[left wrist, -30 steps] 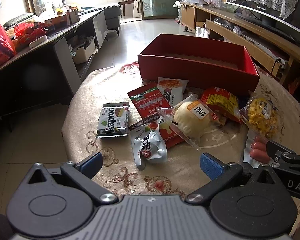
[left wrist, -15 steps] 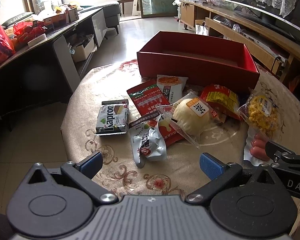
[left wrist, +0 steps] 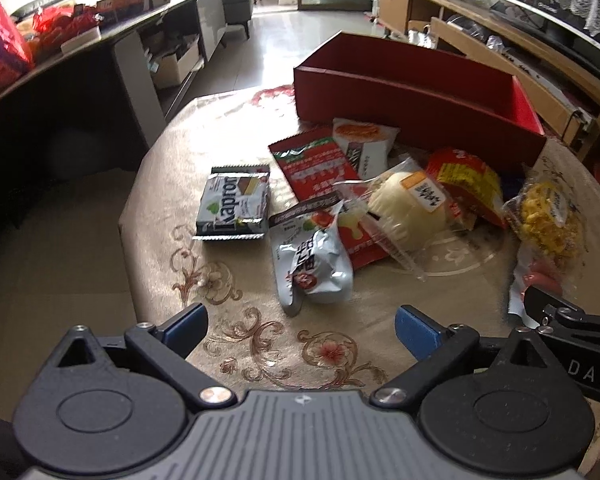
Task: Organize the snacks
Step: 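Move the left tool toward the white-and-red pouch while the right tool approaches the wrapped bun, then grasp the white-and-red pouch with the left tool while the right tool grasps the wrapped round bun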
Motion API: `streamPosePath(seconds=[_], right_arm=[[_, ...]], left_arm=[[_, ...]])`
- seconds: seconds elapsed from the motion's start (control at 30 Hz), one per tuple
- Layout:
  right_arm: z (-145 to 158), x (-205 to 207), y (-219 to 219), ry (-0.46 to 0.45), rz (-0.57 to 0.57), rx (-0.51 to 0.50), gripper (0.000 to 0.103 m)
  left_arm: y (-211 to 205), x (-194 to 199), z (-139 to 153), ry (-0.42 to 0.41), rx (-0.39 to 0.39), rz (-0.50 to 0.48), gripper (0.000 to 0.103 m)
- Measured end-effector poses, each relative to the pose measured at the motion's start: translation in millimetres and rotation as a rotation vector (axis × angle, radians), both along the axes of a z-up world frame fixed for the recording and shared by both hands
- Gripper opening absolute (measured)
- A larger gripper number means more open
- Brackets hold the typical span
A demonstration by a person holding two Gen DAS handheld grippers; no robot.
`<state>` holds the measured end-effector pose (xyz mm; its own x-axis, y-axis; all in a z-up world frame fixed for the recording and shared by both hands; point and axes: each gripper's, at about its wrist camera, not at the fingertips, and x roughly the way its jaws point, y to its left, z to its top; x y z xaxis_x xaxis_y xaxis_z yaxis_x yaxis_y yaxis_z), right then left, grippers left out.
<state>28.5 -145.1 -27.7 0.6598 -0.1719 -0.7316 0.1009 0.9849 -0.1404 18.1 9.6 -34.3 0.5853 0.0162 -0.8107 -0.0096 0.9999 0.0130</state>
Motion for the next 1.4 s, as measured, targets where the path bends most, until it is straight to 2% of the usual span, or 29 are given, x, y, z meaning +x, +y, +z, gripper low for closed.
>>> streamPosePath(seconds=[0.13,0.6,0.73,0.83,0.9,1.0,1.07,1.17,1.23,1.4], right_arm=[[-1,7,5,0.011,0.024,-0.003,0.103],[7,15,-10,0.013,0.003,0.059,0.103],[8,17,-9,0.022,0.016,0.081,0.103],[10,17,-8,0.023,0.023,0.087,0.103],[10,18,-8,0.024,0.028,0.096,0.103],[12,17,-9,0.023,0.037,0.106,0.103],[14,16,-8,0.019,0.048,0.109,0.103],[16,13,-7,0.014,0.067,0.109,0.102],[17,12,-5,0.013,0.080,0.107,0.101],[18,9,-2,0.019,0.098,0.105,0.101]], left_arm=[[5,7,-6,0.027,-0.034,0.008,0.099],[16,47,-31,0.093,-0.068,0.074,0.099],[15,56,-41,0.113,-0.059,0.080,0.099],[11,58,-42,0.099,-0.036,0.062,0.099],[12,58,-41,0.094,-0.039,0.056,0.095],[12,55,-38,0.080,-0.036,0.039,0.083],[15,50,-35,0.073,-0.038,0.025,0.069],[20,40,-31,0.072,-0.043,0.004,0.054],[21,34,-30,0.081,-0.039,-0.016,0.050],[21,17,-26,0.129,-0.059,-0.072,0.050]])
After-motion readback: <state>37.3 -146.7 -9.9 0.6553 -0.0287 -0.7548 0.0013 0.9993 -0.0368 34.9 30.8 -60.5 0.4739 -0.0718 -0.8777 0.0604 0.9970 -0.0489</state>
